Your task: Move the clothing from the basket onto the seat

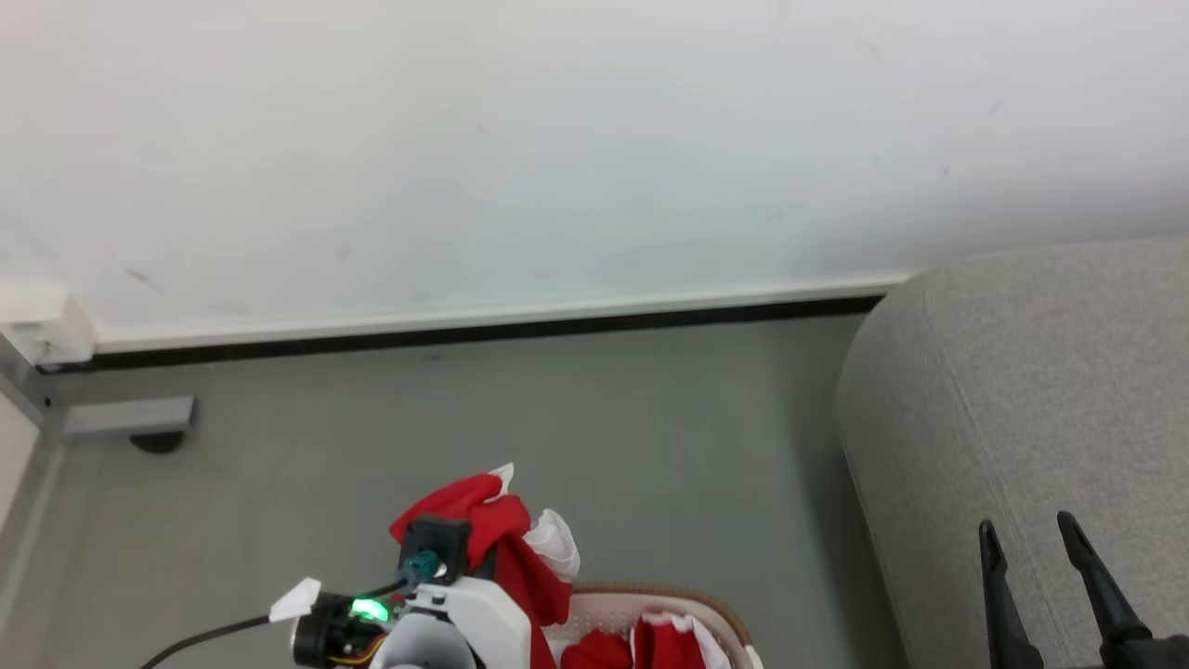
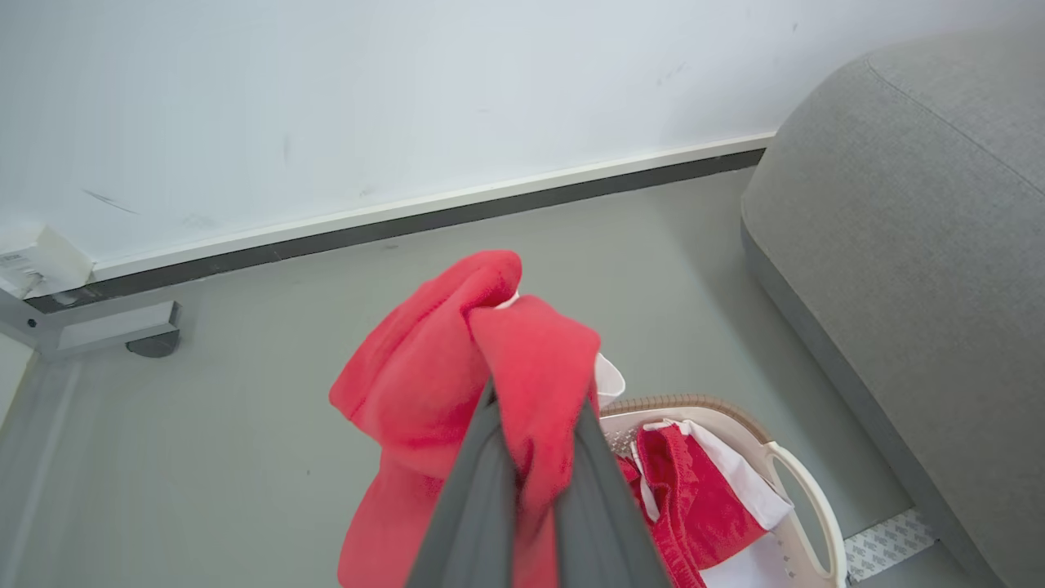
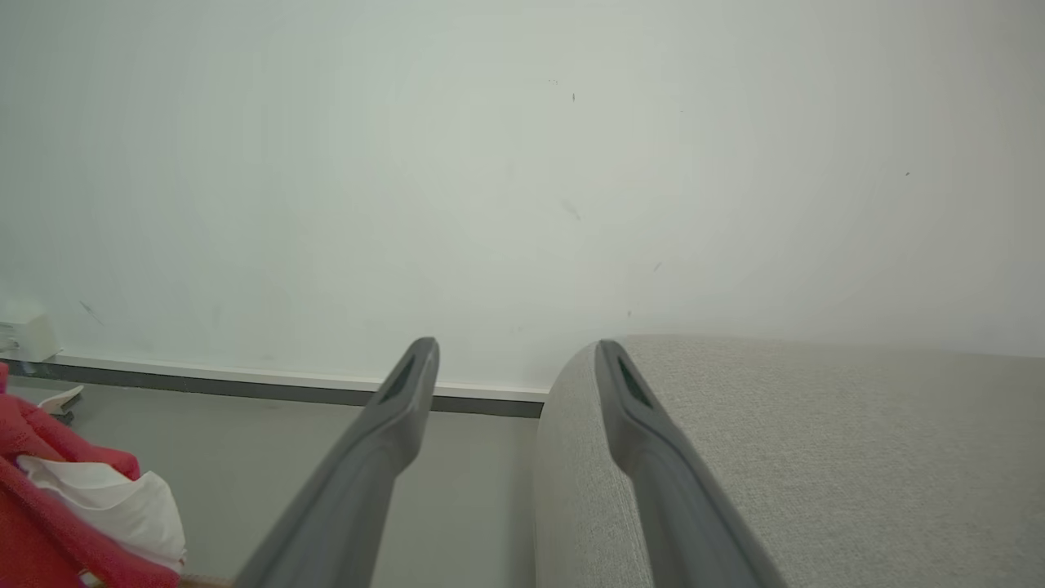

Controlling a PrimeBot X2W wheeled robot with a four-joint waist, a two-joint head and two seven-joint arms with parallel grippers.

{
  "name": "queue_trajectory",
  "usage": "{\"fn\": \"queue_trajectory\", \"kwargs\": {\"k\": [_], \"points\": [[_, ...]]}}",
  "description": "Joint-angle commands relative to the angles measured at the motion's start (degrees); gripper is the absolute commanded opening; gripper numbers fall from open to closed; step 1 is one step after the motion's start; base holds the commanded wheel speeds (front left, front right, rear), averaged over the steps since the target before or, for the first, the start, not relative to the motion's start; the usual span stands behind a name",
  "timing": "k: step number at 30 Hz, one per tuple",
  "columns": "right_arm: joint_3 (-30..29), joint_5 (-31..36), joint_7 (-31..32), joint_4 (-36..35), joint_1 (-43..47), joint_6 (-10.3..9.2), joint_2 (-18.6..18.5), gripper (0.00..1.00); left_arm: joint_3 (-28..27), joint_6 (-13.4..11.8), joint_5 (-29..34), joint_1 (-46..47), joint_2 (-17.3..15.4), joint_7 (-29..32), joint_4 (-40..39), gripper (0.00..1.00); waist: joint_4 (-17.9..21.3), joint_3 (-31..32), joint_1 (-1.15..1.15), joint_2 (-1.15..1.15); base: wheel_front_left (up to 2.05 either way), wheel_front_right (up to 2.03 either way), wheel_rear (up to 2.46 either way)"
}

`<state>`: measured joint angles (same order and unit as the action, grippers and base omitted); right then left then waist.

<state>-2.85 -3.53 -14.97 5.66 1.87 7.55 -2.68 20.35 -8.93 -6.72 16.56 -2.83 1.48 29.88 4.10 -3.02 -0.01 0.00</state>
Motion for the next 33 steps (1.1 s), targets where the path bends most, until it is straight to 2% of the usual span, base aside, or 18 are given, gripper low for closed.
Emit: {"fn": "queue_trajectory", "kwargs": {"k": [1,14,25,29,31,33], "points": [[-0.2,0.2,-0.1,0.2,1.4,-0.12,-0.2,1.00,-0.1,-0.4,-0.3,-1.2,-0.4,0.8,-2.7,0.00,-1.3,2.7,0.01,0.00,0.00,0.00,0.00],[-0.8,-0.6,-0.1,-0.8,4.2,-0.12,-0.2,1.00,-0.2,-1.4,-1.0,-3.3,-2.6,7.4,-22.2,0.00,-1.6,5.9,0.01,0.00,0.00,0.00,0.00],[0.9,-1.2,-0.1,-2.0,3.1,-0.12,-0.2,1.00,0.3,-1.4,-1.8,-4.1,-3.3,9.7,-27.4,0.00,-1.1,5.9,0.01,0.00,0.00,0.00,0.00],[3.7,-0.6,-0.1,-1.8,1.5,-0.12,-0.2,1.00,1.0,-1.3,-2.0,-4.0,-3.2,9.9,-28.6,0.00,-0.9,5.9,0.01,0.00,0.00,0.00,0.00],[6.8,-0.9,-0.1,-1.0,0.5,-0.12,-0.1,1.00,1.3,-1.1,-1.9,-3.7,-3.3,10.4,-29.3,0.00,-0.8,5.9,0.01,0.00,0.00,0.00,0.00],[11.0,-2.3,-0.1,0.0,-0.9,-0.12,-1.8,1.00,1.6,-0.9,-2.0,-3.6,-3.4,10.6,-29.8,0.00,-0.7,6.0,0.01,0.00,0.00,0.00,0.00]]}}
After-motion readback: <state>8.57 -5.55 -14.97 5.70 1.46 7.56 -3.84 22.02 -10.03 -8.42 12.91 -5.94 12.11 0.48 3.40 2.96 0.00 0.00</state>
